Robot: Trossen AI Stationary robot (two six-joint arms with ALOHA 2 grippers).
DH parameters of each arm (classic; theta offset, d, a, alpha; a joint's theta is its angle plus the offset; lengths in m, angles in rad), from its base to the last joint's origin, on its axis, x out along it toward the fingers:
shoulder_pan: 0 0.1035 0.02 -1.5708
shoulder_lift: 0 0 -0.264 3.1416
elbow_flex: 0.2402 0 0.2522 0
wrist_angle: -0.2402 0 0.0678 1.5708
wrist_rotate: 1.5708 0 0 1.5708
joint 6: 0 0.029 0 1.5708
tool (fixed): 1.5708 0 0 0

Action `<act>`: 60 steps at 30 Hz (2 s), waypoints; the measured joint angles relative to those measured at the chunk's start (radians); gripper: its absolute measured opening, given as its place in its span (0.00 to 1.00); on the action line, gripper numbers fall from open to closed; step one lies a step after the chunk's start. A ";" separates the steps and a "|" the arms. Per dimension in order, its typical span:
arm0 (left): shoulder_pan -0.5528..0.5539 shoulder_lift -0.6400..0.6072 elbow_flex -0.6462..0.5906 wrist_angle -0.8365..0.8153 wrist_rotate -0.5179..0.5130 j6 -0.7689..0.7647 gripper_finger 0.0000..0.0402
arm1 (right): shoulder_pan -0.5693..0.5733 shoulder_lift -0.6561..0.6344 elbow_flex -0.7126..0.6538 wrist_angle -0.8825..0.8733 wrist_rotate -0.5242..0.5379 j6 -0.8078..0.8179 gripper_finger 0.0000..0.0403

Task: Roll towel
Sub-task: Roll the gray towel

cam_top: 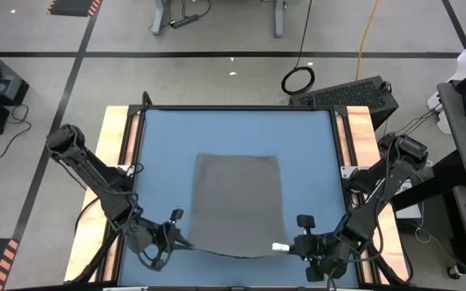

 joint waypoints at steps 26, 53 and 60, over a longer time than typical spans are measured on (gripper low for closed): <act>0.401 -0.014 0.000 -0.322 -0.389 0.025 0.02 | -0.479 -0.034 0.000 -0.351 0.182 -0.325 0.00; 0.720 -0.014 0.000 -0.461 -0.276 0.021 0.02 | -0.857 0.071 0.002 -0.179 0.079 -0.593 0.00; 0.768 -0.002 0.000 -0.455 -0.269 0.027 0.02 | -0.917 0.163 0.002 -0.152 0.076 -0.661 0.00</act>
